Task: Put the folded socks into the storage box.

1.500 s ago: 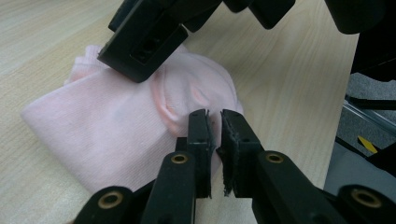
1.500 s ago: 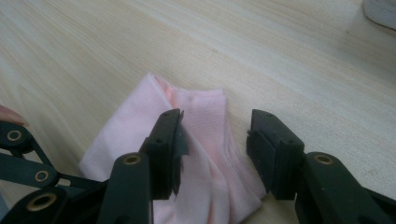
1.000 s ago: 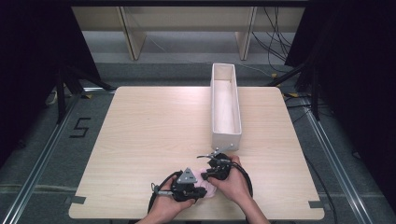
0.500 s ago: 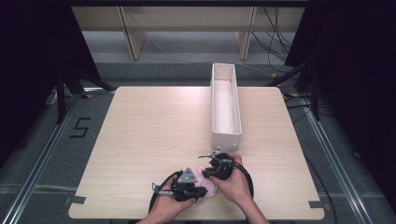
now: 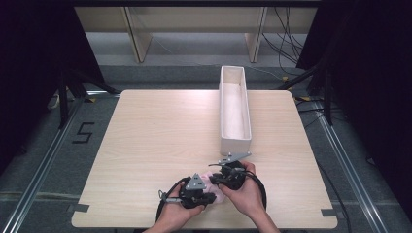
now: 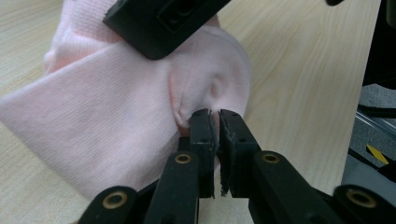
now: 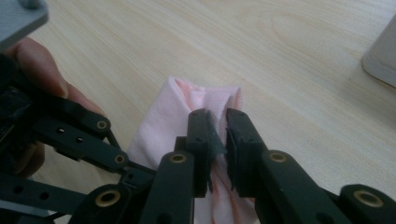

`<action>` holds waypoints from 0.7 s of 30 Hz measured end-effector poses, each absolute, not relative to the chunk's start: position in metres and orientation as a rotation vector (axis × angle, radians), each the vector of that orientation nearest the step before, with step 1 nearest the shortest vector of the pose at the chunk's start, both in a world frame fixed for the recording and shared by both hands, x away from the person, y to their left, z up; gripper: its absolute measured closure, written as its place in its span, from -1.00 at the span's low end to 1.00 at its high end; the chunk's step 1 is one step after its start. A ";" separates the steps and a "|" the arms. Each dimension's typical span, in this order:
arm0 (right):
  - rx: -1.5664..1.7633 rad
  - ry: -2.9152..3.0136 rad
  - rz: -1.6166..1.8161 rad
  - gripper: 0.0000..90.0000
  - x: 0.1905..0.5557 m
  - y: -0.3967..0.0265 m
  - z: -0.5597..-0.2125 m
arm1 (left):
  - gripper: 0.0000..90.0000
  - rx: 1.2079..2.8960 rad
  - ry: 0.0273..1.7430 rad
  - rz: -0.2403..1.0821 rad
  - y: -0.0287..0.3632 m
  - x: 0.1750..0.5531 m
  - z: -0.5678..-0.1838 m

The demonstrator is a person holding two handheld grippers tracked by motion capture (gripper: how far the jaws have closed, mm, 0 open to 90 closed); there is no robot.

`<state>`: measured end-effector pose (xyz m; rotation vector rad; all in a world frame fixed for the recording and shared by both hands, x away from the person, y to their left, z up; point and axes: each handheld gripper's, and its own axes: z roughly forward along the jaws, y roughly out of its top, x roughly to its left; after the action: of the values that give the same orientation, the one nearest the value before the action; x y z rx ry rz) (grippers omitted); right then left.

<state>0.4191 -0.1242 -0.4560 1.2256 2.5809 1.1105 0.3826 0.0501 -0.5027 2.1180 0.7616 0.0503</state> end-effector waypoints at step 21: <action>1.217 2.502 1.140 0.79 0.418 -0.134 -0.440 | 0.82 2.059 0.750 0.059 0.061 0.376 -0.486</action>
<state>0.4179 -0.1340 -0.4403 1.2166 2.5020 1.1403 0.3761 0.0609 -0.4861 2.0592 0.7498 0.0590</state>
